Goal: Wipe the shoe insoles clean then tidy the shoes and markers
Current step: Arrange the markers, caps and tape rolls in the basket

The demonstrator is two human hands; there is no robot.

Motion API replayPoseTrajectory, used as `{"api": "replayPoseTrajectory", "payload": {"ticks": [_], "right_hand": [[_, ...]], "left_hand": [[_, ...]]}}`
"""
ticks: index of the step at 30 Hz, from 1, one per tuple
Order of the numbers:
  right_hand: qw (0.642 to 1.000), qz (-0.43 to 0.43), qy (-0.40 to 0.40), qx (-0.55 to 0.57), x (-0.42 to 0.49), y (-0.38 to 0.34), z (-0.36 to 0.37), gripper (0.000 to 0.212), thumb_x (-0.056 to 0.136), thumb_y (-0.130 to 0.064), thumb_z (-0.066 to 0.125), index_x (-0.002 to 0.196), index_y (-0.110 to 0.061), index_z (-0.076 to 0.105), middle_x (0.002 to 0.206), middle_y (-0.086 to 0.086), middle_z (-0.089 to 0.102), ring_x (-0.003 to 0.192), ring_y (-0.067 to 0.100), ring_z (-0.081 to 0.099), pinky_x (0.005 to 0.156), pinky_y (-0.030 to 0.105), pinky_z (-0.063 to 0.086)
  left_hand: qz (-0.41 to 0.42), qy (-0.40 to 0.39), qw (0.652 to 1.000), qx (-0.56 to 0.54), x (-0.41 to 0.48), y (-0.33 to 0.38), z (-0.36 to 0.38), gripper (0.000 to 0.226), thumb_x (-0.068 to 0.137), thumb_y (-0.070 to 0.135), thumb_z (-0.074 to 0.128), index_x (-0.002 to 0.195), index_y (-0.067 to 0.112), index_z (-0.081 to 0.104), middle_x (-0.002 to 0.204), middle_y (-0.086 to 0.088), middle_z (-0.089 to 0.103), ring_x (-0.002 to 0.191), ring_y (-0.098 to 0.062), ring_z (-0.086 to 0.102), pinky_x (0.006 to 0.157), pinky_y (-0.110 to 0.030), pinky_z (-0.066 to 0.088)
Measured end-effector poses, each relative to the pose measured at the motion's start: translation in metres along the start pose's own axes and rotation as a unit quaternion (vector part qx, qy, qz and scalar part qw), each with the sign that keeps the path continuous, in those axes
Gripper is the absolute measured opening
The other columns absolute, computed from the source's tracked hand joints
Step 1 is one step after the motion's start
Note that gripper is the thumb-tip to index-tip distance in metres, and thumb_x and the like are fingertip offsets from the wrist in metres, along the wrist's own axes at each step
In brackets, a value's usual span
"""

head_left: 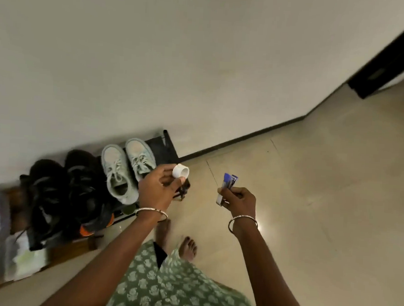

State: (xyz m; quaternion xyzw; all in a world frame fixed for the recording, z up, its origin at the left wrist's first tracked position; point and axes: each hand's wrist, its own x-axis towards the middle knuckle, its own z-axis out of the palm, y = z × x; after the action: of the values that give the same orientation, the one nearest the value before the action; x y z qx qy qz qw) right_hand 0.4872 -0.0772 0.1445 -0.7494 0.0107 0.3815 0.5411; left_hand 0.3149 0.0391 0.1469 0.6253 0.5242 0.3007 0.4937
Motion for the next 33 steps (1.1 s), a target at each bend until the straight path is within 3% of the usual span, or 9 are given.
{"api": "replayPoseTrajectory", "payload": {"ticks": [6,11,13,18,21,24,30,33], "right_hand": [[0.993,-0.051,-0.09,-0.061,-0.049,-0.029,0.079,0.026,0.068,0.0,0.082,0.078,-0.007,0.06,0.083,0.024,0.072,0.074,0.035,0.07,0.076,0.052,0.06],[0.973,-0.106,-0.168,-0.115,-0.112,-0.036,0.163,0.024,0.069,0.0,0.083,0.08,-0.003,0.061,0.072,0.017,0.07,0.055,0.02,0.063,0.053,0.028,0.053],[0.967,-0.124,-0.183,-0.123,-0.13,-0.03,0.191,0.025,0.07,0.001,0.083,0.08,-0.003,0.06,0.07,0.016,0.068,0.051,0.016,0.06,0.052,0.026,0.052],[0.95,-0.145,-0.227,-0.16,-0.211,0.014,0.282,0.027,0.069,-0.004,0.086,0.077,-0.005,0.06,0.067,0.012,0.068,0.057,0.023,0.062,0.055,0.028,0.054],[0.942,-0.138,-0.254,-0.17,-0.259,0.045,0.333,0.03,0.067,-0.009,0.088,0.083,-0.004,0.063,0.077,0.011,0.073,0.07,0.027,0.071,0.069,0.041,0.061],[0.93,-0.134,-0.277,-0.199,-0.299,0.078,0.377,0.034,0.065,-0.015,0.09,0.087,-0.006,0.066,0.079,0.008,0.075,0.075,0.024,0.074,0.076,0.047,0.061],[0.912,-0.128,-0.289,-0.262,-0.359,0.137,0.433,0.032,0.061,-0.02,0.092,0.082,-0.015,0.068,0.076,0.002,0.075,0.072,0.021,0.073,0.076,0.047,0.061],[0.904,-0.131,-0.28,-0.295,-0.369,0.161,0.452,0.035,0.054,-0.025,0.091,0.078,-0.017,0.067,0.074,0.002,0.074,0.069,0.023,0.073,0.072,0.049,0.061]], "left_hand": [[-0.05,0.136,0.988,-0.059,-0.026,-0.006,-0.093,0.031,0.072,0.014,0.089,0.099,0.021,0.075,0.088,0.007,0.077,0.084,-0.006,0.073,0.079,-0.035,0.06],[-0.075,0.224,0.968,-0.084,-0.051,-0.022,-0.195,0.03,0.072,0.015,0.089,0.096,0.025,0.074,0.086,0.01,0.076,0.081,-0.002,0.072,0.079,-0.04,0.061],[-0.09,0.244,0.96,-0.1,-0.057,-0.033,-0.227,0.031,0.072,0.017,0.089,0.097,0.027,0.074,0.088,0.007,0.077,0.083,-0.006,0.073,0.077,-0.045,0.062],[-0.115,0.28,0.945,-0.12,-0.093,-0.077,-0.337,0.03,0.072,0.018,0.089,0.095,0.03,0.073,0.09,0.009,0.077,0.086,-0.008,0.073,0.078,-0.046,0.062],[-0.136,0.305,0.936,-0.112,-0.116,-0.104,-0.402,0.028,0.074,0.019,0.088,0.096,0.026,0.073,0.091,0.007,0.075,0.087,-0.008,0.072,0.081,-0.041,0.061],[-0.177,0.345,0.916,-0.102,-0.138,-0.141,-0.458,0.026,0.073,0.024,0.089,0.091,0.031,0.07,0.088,0.005,0.075,0.085,-0.013,0.072,0.079,-0.046,0.061],[-0.274,0.407,0.865,-0.103,-0.175,-0.204,-0.536,0.022,0.072,0.026,0.088,0.082,0.034,0.07,0.08,0.004,0.072,0.081,-0.023,0.071,0.08,-0.05,0.06],[-0.312,0.391,0.858,-0.115,-0.181,-0.232,-0.559,0.017,0.073,0.026,0.086,0.085,0.031,0.075,0.081,0.002,0.073,0.082,-0.025,0.071,0.082,-0.049,0.059]]}}
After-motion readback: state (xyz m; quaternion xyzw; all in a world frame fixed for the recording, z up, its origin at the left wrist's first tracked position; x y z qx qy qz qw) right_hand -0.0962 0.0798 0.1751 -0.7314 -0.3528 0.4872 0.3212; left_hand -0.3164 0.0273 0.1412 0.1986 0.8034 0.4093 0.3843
